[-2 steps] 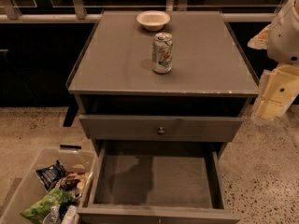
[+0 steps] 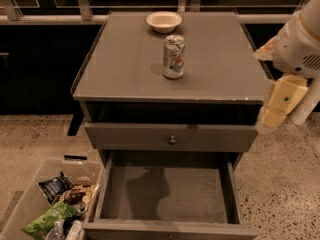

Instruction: Place 7up can into middle drawer

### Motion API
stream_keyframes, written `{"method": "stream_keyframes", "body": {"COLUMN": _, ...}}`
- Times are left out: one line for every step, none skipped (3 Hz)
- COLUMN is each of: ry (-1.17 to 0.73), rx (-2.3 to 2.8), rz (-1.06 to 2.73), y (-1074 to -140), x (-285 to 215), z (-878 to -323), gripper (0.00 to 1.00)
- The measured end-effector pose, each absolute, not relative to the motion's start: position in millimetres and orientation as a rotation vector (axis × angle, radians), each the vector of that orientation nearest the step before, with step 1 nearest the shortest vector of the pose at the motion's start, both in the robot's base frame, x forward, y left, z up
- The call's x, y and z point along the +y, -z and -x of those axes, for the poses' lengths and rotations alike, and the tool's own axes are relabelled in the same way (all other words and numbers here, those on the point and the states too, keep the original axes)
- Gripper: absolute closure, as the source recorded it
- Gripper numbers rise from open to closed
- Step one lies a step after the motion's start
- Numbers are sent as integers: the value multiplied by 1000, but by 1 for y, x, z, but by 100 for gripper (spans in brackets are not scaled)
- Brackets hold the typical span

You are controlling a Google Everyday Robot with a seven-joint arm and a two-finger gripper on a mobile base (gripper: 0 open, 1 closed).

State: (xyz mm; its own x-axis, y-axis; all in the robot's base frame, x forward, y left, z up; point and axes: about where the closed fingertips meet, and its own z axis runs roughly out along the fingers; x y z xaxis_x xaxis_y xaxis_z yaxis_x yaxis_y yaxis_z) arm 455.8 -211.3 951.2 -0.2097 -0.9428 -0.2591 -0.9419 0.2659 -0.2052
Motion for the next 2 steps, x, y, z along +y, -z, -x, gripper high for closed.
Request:
{"method": "stream_keyframes", "body": {"ry": -150, "rx": 2182, "rz": 1701, "y": -911, "x": -202, "z": -487, "gripper": 0}}
{"method": "stream_keyframes", "body": {"ry": -253, "rx": 2131, "rz": 1666, "y": -882, "x": -186, "z": -522, "gripper": 0}}
